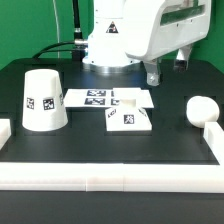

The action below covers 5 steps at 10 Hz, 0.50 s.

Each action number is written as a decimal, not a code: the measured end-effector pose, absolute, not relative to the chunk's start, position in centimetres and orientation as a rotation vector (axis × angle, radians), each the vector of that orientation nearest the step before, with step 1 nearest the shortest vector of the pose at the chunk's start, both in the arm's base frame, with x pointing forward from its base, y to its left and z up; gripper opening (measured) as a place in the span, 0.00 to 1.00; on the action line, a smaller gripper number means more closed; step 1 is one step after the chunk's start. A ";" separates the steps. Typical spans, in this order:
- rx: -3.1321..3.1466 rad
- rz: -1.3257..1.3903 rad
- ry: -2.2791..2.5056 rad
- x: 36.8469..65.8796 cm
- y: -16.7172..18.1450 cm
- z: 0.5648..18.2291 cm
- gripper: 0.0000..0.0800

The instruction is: Assemble lamp

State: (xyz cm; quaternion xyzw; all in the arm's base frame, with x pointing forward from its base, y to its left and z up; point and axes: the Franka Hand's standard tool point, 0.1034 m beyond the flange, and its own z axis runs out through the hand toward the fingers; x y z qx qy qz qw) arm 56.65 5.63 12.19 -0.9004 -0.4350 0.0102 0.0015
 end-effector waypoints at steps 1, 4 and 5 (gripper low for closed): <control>-2.826 0.032 -1.365 56.7 5.6 12.2 0.87; -2.826 0.033 -1.365 56.6 5.6 12.2 0.87; -2.825 0.034 -1.365 56.6 5.6 12.1 0.87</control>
Offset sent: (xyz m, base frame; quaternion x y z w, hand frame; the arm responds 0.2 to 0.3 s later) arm 0.0000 0.0000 0.0000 0.0000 0.0000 0.0000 1.0000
